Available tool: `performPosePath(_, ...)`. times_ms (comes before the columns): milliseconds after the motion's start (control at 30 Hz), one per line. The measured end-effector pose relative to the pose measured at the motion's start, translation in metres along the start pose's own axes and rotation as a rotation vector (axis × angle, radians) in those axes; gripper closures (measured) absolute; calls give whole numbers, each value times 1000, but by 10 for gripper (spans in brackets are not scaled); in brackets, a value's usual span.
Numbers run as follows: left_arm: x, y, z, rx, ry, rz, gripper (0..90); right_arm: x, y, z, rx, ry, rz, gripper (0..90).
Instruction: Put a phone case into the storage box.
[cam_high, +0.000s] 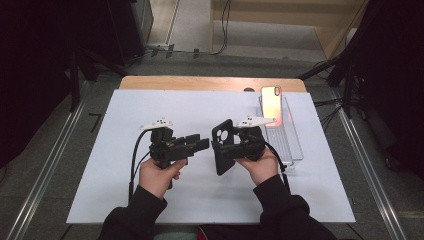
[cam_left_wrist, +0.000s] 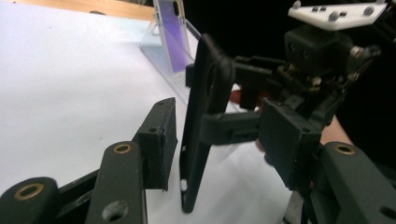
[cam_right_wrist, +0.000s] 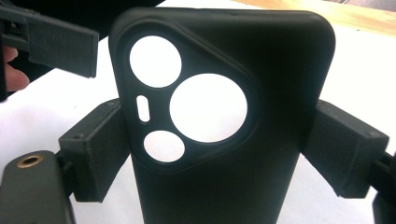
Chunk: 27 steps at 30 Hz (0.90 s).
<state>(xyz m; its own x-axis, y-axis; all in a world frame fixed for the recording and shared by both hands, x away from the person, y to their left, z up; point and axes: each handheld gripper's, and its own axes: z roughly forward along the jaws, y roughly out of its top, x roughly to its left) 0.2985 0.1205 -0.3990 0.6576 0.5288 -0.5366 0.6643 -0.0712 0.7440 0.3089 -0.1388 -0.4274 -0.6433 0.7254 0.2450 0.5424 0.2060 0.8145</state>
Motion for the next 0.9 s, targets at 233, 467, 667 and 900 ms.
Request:
performPosePath(233, 9, -3, -3, 74, -6, -4, 415, -5, 3, -5, -3, 3, 3, 117)
performPosePath(467, 18, -8, -4, 167, -19, 26, 368, -11, 9, -14, -3, 38, 0, 117)
performPosePath(667, 24, -12, -6, 209, -27, 84, 338, -13, 17, -24, -2, 71, -10, 118)
performPosePath(900, 29, -19, -8, 266, -31, 183, 338, -14, 22, -32, 12, 99, -41, 118)
